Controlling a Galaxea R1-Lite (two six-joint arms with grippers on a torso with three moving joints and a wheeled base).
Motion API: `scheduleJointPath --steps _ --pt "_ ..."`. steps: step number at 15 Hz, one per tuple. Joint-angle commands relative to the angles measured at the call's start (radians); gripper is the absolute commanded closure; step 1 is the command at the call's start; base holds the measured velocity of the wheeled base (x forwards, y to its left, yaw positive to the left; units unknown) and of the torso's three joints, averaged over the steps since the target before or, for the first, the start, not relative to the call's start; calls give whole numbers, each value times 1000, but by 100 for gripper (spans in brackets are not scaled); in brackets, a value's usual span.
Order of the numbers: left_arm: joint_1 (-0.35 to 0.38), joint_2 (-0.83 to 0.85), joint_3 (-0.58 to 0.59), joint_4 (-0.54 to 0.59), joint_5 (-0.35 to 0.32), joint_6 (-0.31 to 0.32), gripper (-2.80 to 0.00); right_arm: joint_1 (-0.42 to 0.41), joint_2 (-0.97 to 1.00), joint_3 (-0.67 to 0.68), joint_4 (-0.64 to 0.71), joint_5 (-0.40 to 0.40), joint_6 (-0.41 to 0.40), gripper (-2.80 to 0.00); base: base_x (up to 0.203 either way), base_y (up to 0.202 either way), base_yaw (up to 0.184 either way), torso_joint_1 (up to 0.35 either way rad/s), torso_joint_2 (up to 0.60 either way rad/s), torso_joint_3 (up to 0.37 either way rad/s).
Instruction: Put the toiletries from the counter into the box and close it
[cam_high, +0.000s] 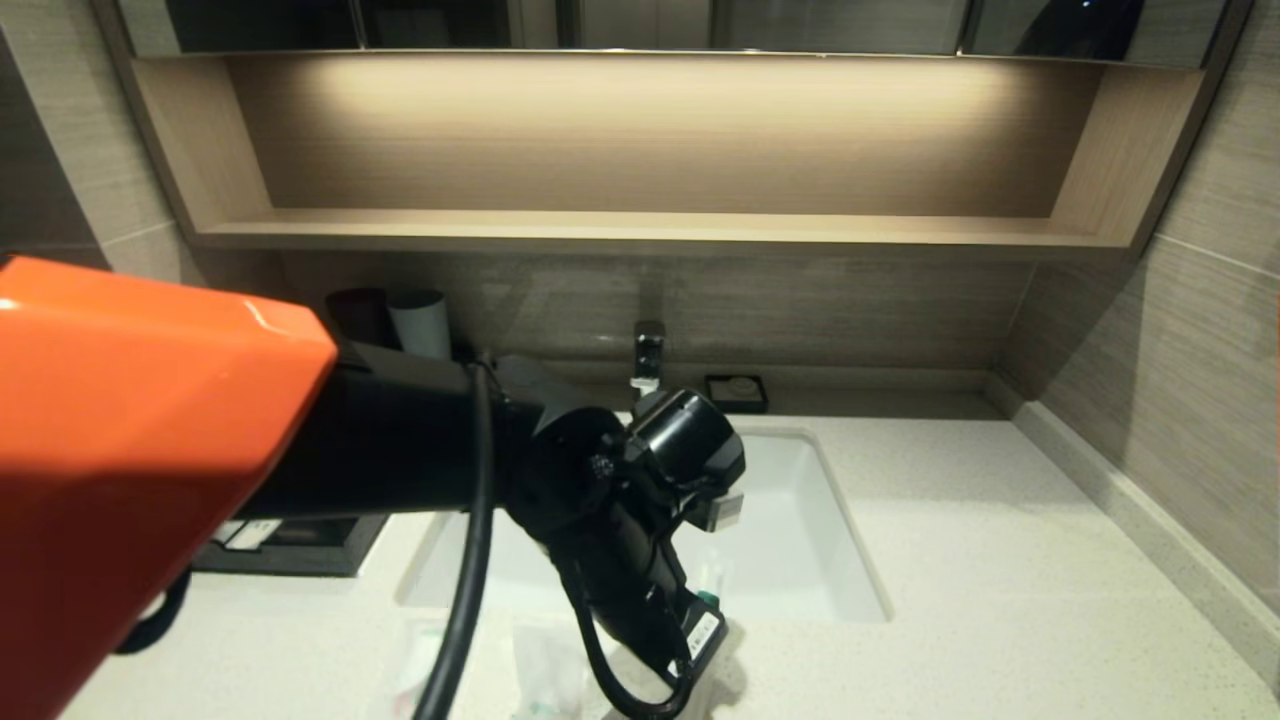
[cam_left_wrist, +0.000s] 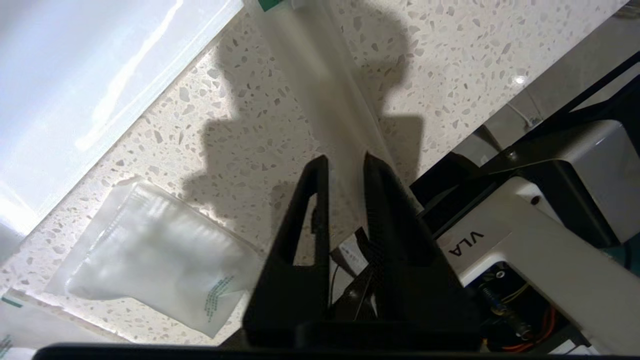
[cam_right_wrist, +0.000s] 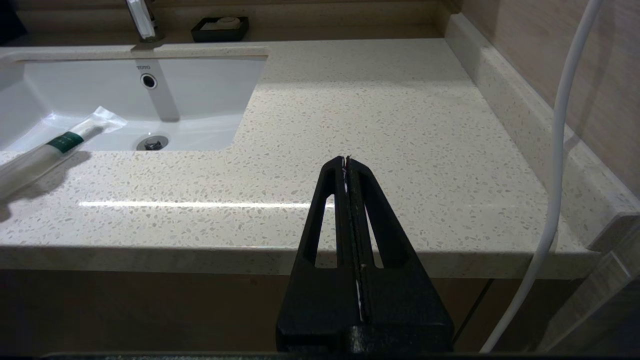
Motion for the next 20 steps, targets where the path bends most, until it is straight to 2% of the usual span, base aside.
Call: scheduleJointPath --steps 1,5,8,12,20 --pt "-5 20 -6 8 0 0 -280 0 1 0 -1 0 0 0 0 0 0 0 0 0" --pt "-24 77 -27 14 3 17 -280 0 1 0 0 0 0 0 0 0 0 0 0 0" --pt "-29 99 -39 16 60 18 -280 0 1 0 1 0 0 0 0 0 0 0 0 0" --pt "-54 101 -58 42 98 17 -280 0 1 0 -1 0 0 0 0 0 0 0 0 0" --pt "-66 111 -60 46 128 7 -280 0 1 0 -1 0 0 0 0 0 0 0 0 0"
